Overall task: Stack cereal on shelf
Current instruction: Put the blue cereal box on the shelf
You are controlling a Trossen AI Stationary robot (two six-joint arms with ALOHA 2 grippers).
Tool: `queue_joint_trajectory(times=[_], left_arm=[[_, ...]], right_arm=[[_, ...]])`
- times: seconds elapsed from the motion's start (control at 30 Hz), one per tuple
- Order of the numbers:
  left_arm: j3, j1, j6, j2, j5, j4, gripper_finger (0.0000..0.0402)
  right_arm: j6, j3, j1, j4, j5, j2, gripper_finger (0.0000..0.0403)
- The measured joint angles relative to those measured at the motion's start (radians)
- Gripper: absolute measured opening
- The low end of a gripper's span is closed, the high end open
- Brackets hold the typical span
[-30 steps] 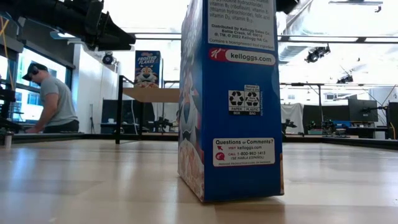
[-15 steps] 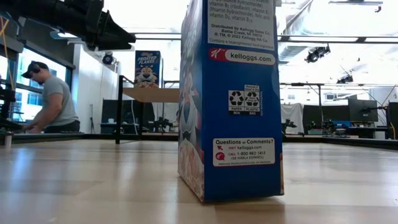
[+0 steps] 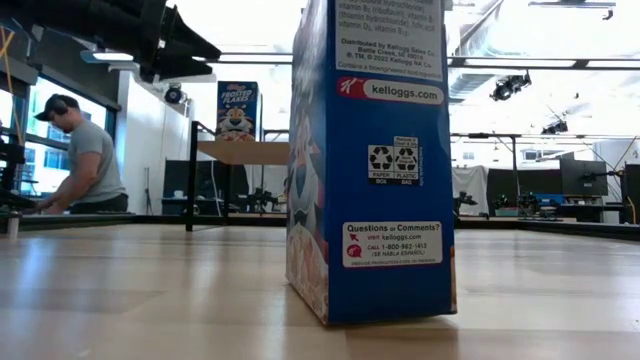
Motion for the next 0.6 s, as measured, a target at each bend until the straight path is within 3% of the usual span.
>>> queue_joint_trajectory(times=[0.23, 0.4, 0.6], left_arm=[[0.0, 0.0, 0.05, 0.0, 0.0, 0.012, 0.0264], [0.0, 0.0, 0.015, 0.0, 0.024, 0.018, 0.0264], [0.0, 0.001, 0.005, 0.0, 0.052, 0.044, 0.0264]], right_arm=[[-0.16, 0.0, -0.023, 0.047, -0.031, -0.001, 0.027], [-0.198, 0.0, -0.04, 0.106, -0.102, -0.001, 0.027], [-0.223, 0.037, -0.04, 0.1, -0.108, -0.001, 0.027]])
